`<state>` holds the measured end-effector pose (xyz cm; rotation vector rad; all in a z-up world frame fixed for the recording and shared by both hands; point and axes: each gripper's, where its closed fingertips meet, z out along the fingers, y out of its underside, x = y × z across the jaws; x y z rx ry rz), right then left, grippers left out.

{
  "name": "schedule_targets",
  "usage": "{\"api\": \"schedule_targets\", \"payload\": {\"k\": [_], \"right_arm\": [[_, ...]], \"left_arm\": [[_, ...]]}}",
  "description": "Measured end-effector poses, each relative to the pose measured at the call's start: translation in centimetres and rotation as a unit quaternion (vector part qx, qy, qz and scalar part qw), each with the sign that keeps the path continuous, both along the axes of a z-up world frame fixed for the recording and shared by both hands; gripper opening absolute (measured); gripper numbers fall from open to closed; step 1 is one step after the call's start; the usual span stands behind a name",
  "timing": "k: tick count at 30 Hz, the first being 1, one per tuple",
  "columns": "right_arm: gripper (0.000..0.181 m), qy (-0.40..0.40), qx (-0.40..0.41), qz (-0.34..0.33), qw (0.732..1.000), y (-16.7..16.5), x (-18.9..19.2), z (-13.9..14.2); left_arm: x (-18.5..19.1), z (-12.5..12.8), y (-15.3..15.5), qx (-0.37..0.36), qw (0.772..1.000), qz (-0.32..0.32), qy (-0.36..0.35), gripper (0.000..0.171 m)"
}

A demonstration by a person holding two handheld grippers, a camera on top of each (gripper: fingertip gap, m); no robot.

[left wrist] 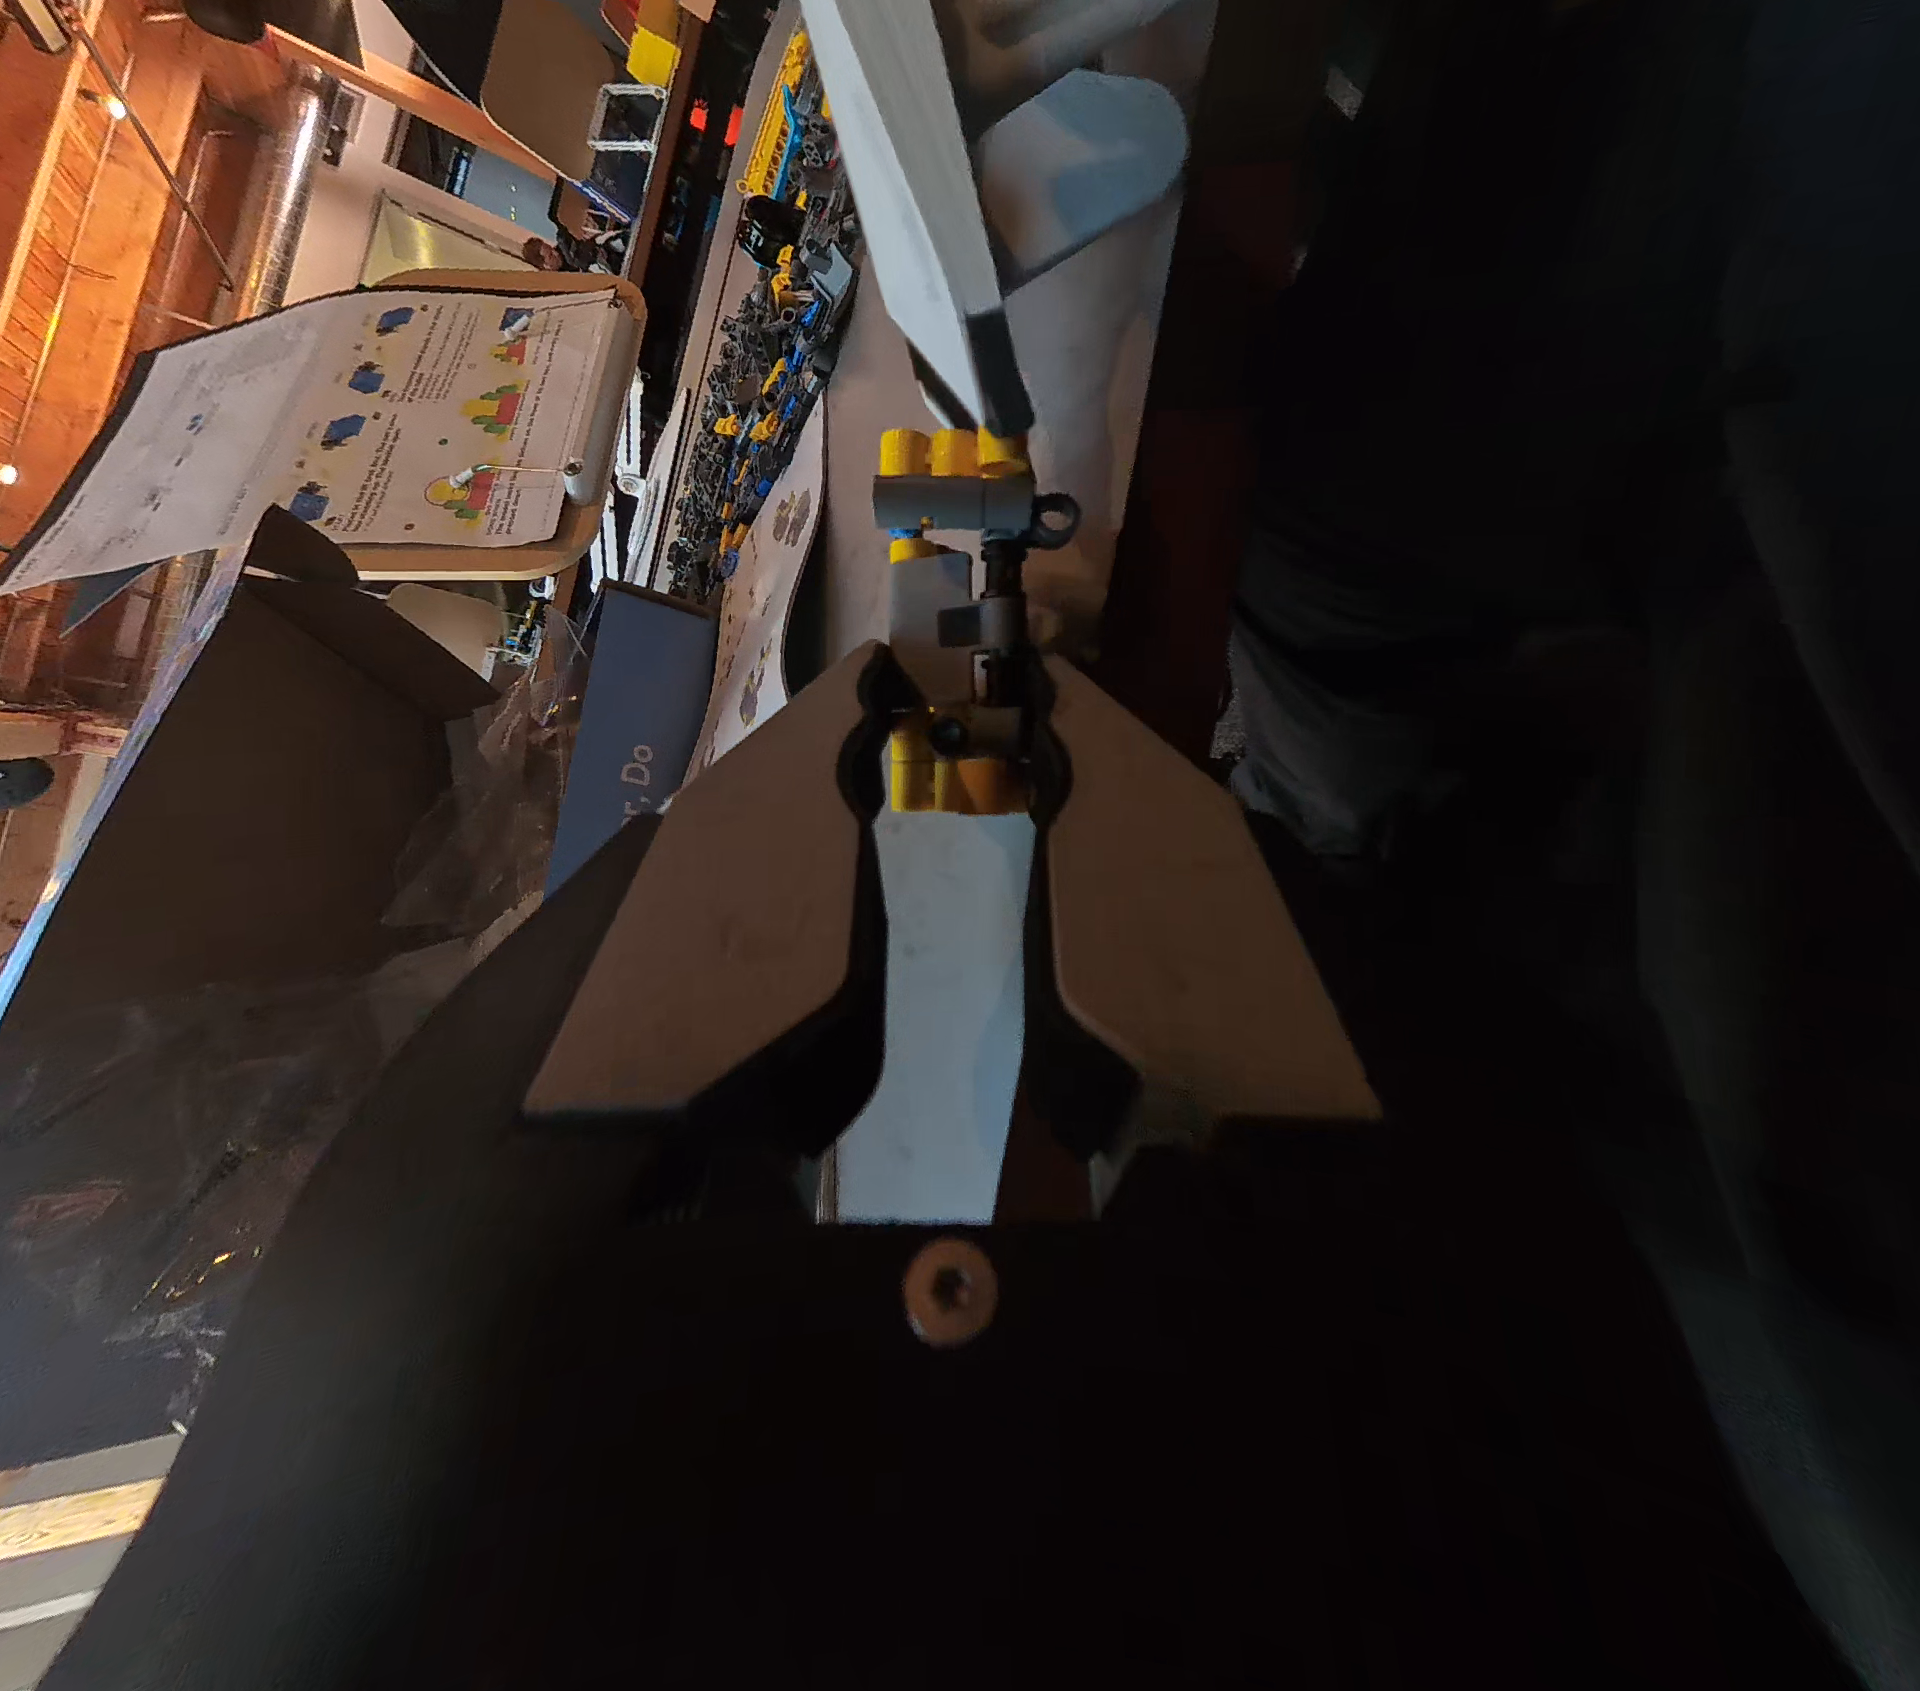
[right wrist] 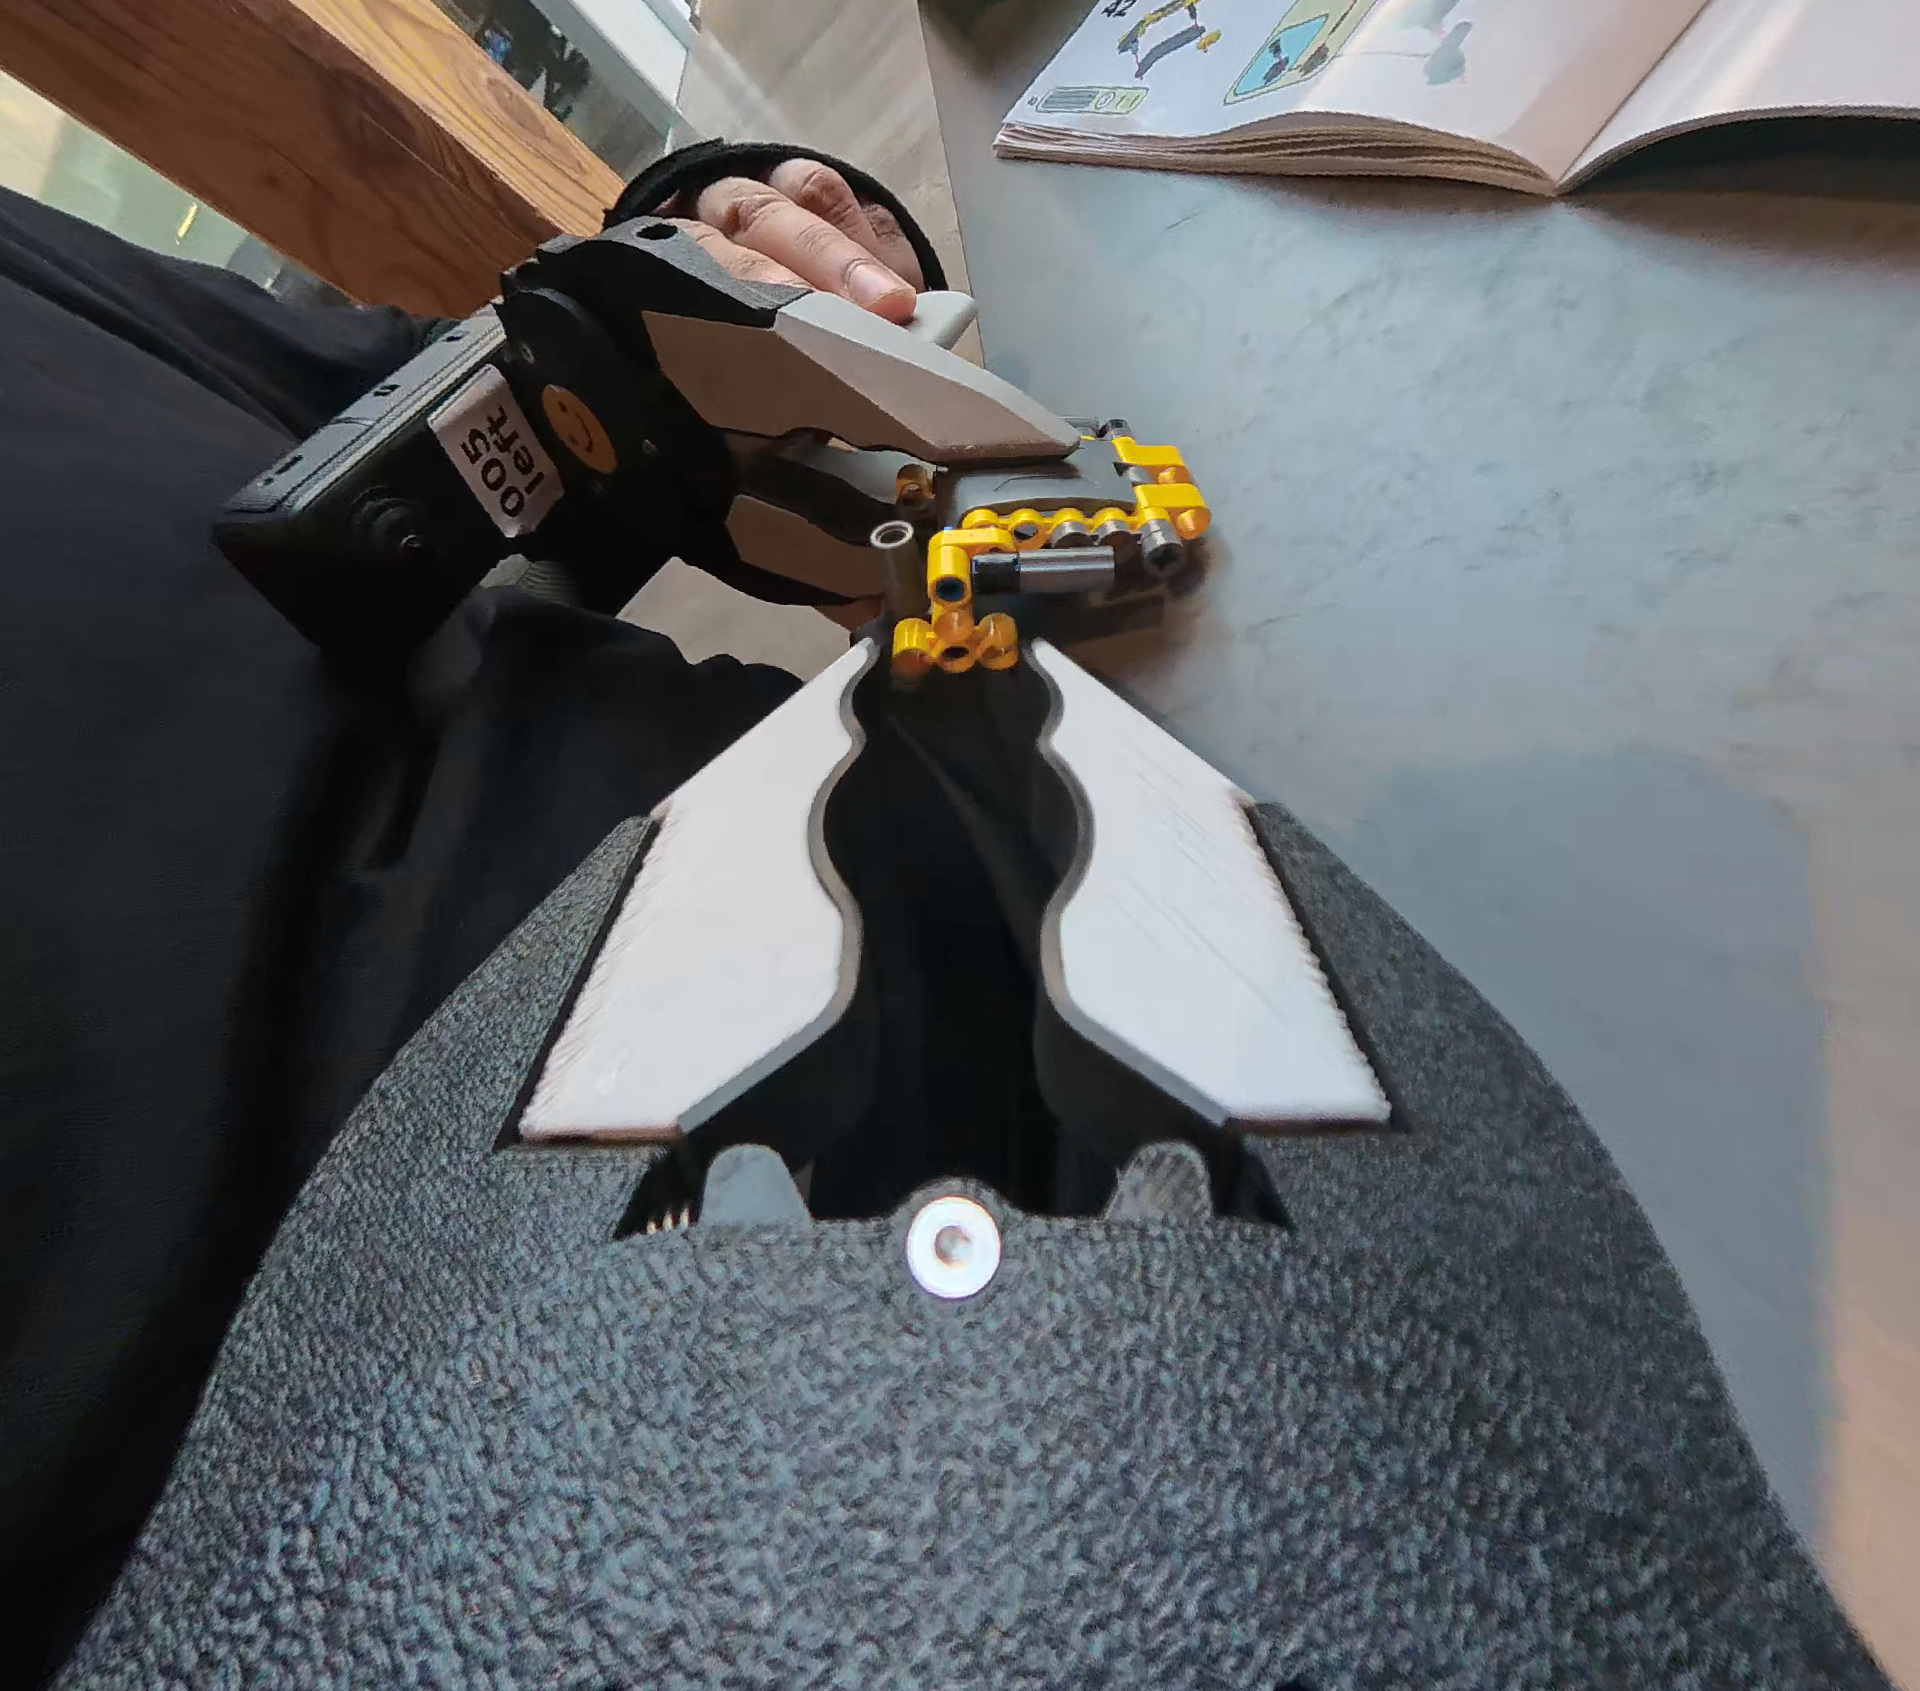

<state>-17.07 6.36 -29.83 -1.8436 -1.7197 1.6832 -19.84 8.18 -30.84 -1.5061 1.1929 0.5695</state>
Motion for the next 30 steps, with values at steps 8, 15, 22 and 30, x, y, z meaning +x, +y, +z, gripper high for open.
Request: {"api": "schedule_targets", "payload": {"k": [8,15,22,30], "right_arm": [[0.021,0.031,0.016,-0.019,0.999,1.2,-0.3,1.2],[0.012,0.026,0.046,-0.019,0.998,0.9,-1.0,0.3],[0.007,-0.005,-0.021,-0.017,1.0,0.9,-1.0,0.1],[0.006,0.014,0.006,-0.015,1.0,0.9,-1.1,0.3]], "left_arm": [[-0.4,0.2,0.3,0.032,0.999,0.011,0.033,0.02],[-0.3,0.2,0.1,0.042,0.998,0.002,0.045,0.02],[-0.1,0.2,0.0,0.026,0.999,-0.021,0.018,0.02],[0.1,-0.1,-0.3,-0.047,0.995,-0.031,-0.086,0.025]]}}
